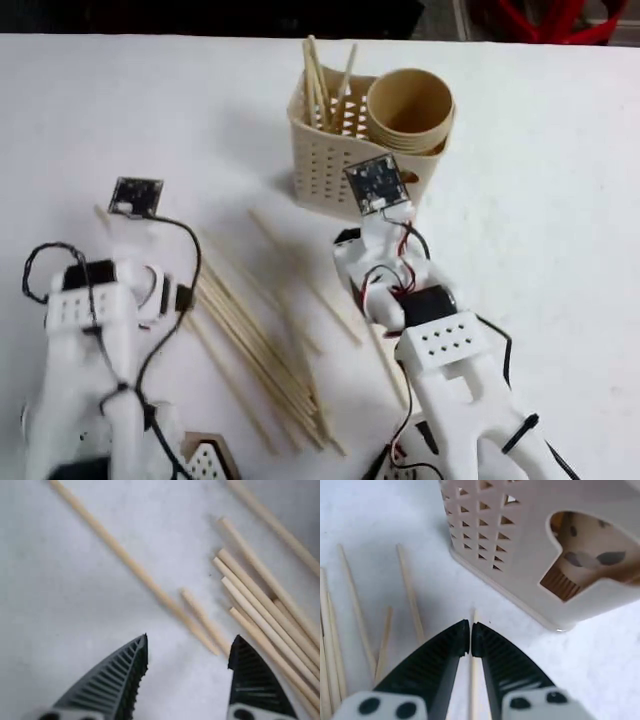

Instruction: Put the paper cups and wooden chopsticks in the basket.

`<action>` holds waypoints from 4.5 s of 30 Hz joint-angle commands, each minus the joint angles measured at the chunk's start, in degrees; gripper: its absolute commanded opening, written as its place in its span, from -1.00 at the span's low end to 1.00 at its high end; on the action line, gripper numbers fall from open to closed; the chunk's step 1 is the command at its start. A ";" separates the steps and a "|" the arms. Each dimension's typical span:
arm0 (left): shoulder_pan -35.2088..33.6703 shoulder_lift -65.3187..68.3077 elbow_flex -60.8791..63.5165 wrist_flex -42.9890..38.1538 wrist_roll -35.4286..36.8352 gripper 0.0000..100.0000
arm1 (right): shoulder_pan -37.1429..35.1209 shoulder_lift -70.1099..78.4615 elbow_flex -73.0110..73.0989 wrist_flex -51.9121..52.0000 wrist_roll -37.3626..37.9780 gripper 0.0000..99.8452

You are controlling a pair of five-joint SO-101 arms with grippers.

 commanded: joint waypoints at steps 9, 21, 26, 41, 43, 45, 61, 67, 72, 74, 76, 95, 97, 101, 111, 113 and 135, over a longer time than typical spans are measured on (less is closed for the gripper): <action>-0.31 24.40 -11.52 -2.20 2.64 -0.51 | 0.75 -1.89 -1.32 -1.19 0.09 -0.96; 3.56 28.00 -13.01 -7.30 4.92 -0.87 | 0.75 -1.89 -1.32 -1.19 0.09 -0.96; 5.14 27.82 -13.54 -10.11 4.92 -0.95 | 0.75 -1.89 -1.23 -1.19 0.09 -0.96; 6.02 27.38 -29.71 -3.08 5.01 -0.95 | 0.75 -1.89 -1.23 -1.19 0.09 -0.96; 6.02 27.38 -33.41 -0.88 5.01 -0.95 | 0.75 -1.89 -1.23 -1.19 0.09 -0.96; 6.11 27.38 -37.01 1.41 5.01 -0.95 | 0.75 -1.89 -1.23 -1.19 0.09 -0.96; 15.69 27.30 -63.03 21.01 4.84 -0.95 | 0.75 -1.98 -1.32 -1.19 0.09 -0.96; 14.02 27.30 -64.44 26.11 4.40 -0.95 | 0.75 -1.98 -1.32 -1.19 0.09 -0.96; 6.46 27.91 -54.33 19.25 4.40 -0.88 | 0.75 -1.98 -1.32 -1.19 0.09 -0.96; 3.82 27.91 -48.09 13.45 4.57 -0.71 | 0.75 -2.07 -1.32 -1.19 0.09 -0.96; 1.45 27.91 -41.85 6.86 4.92 -0.52 | 0.75 -2.07 -1.32 -1.19 0.09 -0.96; -0.66 52.79 -46.77 -2.90 4.84 -0.68 | 0.75 -1.98 -1.32 -1.19 0.09 -0.96; -0.48 57.36 -52.22 0.26 4.84 -0.79 | 0.75 -1.98 -1.32 -1.19 0.09 -0.96; -0.22 65.27 -62.95 8.26 4.84 -0.93 | 0.75 -1.98 -1.32 -1.19 0.09 -0.96; 1.19 71.43 -80.44 19.52 4.75 -0.95 | 0.75 -2.15 -1.32 -1.19 0.09 -0.96; 2.59 70.29 -84.22 22.68 4.84 -0.95 | 0.75 -2.15 -1.32 -1.19 0.09 -0.96; 17.54 30.29 -98.29 32.18 7.65 -0.95 | 2.59 -2.51 -1.41 -1.19 0.09 -0.96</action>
